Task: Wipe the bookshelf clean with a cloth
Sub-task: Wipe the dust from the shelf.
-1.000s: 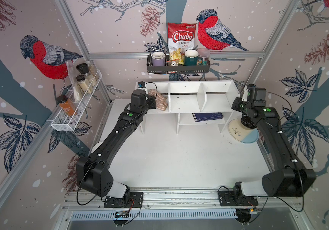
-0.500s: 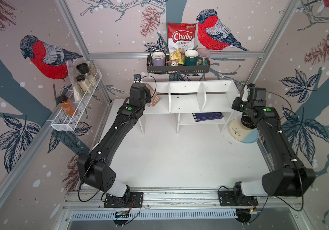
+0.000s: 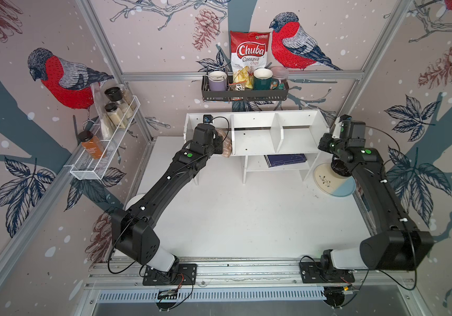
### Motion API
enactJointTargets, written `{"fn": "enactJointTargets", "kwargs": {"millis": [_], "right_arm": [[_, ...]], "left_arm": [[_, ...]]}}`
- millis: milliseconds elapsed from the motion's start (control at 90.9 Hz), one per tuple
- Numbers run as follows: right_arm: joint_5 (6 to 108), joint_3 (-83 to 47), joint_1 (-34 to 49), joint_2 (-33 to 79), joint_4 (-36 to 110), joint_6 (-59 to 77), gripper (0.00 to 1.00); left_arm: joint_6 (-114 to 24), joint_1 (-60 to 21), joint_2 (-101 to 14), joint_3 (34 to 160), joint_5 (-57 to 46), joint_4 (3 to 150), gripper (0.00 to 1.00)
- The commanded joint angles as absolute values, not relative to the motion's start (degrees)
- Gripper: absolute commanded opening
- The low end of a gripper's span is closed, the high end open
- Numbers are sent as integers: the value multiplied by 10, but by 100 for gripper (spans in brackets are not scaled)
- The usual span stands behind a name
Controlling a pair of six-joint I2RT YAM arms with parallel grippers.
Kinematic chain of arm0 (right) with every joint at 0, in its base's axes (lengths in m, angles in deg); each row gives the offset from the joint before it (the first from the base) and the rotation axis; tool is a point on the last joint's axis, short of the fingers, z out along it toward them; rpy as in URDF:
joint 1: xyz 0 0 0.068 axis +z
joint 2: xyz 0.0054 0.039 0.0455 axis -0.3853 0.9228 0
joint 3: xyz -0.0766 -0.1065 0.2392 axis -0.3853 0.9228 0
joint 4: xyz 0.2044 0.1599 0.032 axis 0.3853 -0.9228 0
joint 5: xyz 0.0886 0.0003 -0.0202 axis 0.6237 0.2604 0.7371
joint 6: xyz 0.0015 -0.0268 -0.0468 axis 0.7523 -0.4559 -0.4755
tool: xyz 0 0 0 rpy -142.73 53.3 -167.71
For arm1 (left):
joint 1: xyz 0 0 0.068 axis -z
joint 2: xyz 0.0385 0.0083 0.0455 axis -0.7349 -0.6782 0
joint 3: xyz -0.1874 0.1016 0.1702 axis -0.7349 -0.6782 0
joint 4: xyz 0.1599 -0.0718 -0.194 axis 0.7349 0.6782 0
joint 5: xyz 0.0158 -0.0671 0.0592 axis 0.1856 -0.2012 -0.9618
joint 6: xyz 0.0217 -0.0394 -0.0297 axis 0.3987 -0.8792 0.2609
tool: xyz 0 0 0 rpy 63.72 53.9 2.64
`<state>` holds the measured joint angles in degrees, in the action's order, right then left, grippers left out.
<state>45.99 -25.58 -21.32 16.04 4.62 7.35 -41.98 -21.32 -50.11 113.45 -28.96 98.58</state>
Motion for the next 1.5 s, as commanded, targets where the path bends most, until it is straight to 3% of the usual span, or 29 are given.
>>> {"fn": "enactJointTargets", "kwargs": {"millis": [0, 154, 264, 418, 902, 1133, 1486], "right_arm": [[503, -252, -213, 165, 55, 132, 0], [508, -251, -214, 168, 59, 134, 0], [515, -253, -213, 173, 59, 138, 0], [517, -250, -213, 173, 66, 141, 0], [523, -238, -211, 151, 60, 149, 0], [515, -222, -210, 124, 52, 153, 0], [515, -238, -209, 139, 40, 153, 0]], "left_arm": [[-438, -233, -531, 1204, -315, 987, 0], [-466, -282, -578, 1283, -247, 984, 0], [-455, -293, -571, 1296, -292, 1014, 0], [-425, -293, -523, 1242, -368, 1041, 0], [-428, -209, -455, 1054, -321, 992, 0], [-431, -208, -507, 1156, -322, 1003, 0], [-357, -229, -585, 1308, -439, 1034, 0]]}}
